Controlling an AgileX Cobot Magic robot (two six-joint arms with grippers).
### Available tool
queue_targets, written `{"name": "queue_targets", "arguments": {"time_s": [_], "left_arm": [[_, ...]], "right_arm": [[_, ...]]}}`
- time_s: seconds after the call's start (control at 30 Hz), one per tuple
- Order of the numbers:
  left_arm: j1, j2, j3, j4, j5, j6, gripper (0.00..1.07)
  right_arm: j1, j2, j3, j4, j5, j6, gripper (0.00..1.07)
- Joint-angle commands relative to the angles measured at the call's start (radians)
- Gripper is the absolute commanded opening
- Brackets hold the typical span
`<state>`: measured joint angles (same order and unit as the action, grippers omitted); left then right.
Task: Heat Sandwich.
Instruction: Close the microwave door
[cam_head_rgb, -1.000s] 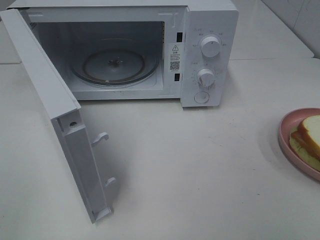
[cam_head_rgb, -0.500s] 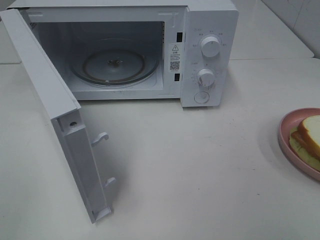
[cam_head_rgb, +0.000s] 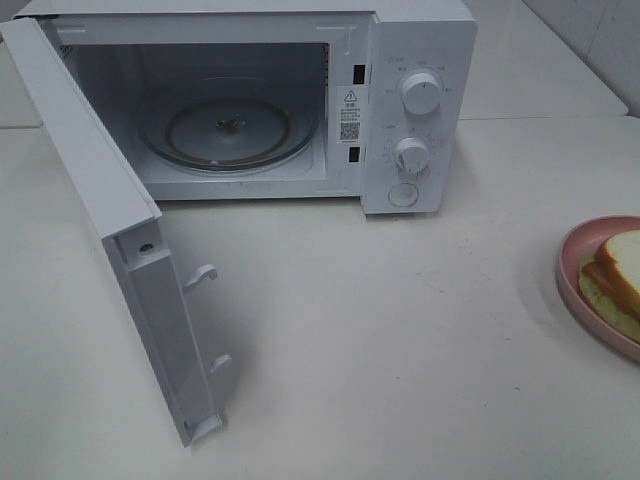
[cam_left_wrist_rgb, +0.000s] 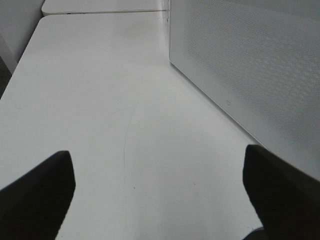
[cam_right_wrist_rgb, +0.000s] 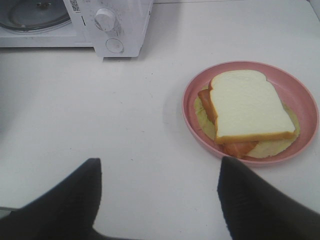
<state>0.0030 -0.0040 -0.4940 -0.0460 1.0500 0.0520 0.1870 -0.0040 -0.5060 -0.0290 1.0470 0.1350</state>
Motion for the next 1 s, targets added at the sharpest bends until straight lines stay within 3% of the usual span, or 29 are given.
{"name": "queue_targets", "arguments": {"time_s": [0.03, 0.2, 0.4, 0.53, 0.7, 0.73, 1.0], "left_arm": [[0.000, -0.015, 0.002, -0.004, -0.012, -0.001, 0.83], [0.000, -0.015, -0.026, -0.017, -0.064, -0.001, 0.83], [0.000, 0.009, -0.028, 0.027, -0.286, -0.001, 0.82], [-0.011, 0.066, 0.026, 0.031, -0.422, -0.002, 0.81], [-0.096, 0.115, 0.152, 0.046, -0.652, 0.000, 0.81], [-0.118, 0.151, 0.197, 0.046, -0.770, 0.000, 0.81], [-0.128, 0.341, 0.289, 0.023, -1.069, -0.001, 0.72]], "right_arm": [[0.001, -0.027, 0.002, -0.009, -0.009, 0.005, 0.65], [0.001, -0.027, 0.002, -0.009, -0.009, 0.005, 0.65], [0.001, -0.027, 0.002, -0.009, -0.009, 0.005, 0.65], [0.001, -0.027, 0.002, -0.009, -0.009, 0.005, 0.65], [0.001, -0.027, 0.002, -0.009, -0.009, 0.005, 0.65], [0.001, -0.027, 0.002, -0.009, -0.009, 0.005, 0.65], [0.001, -0.027, 0.002, -0.009, -0.009, 0.005, 0.64]]}}
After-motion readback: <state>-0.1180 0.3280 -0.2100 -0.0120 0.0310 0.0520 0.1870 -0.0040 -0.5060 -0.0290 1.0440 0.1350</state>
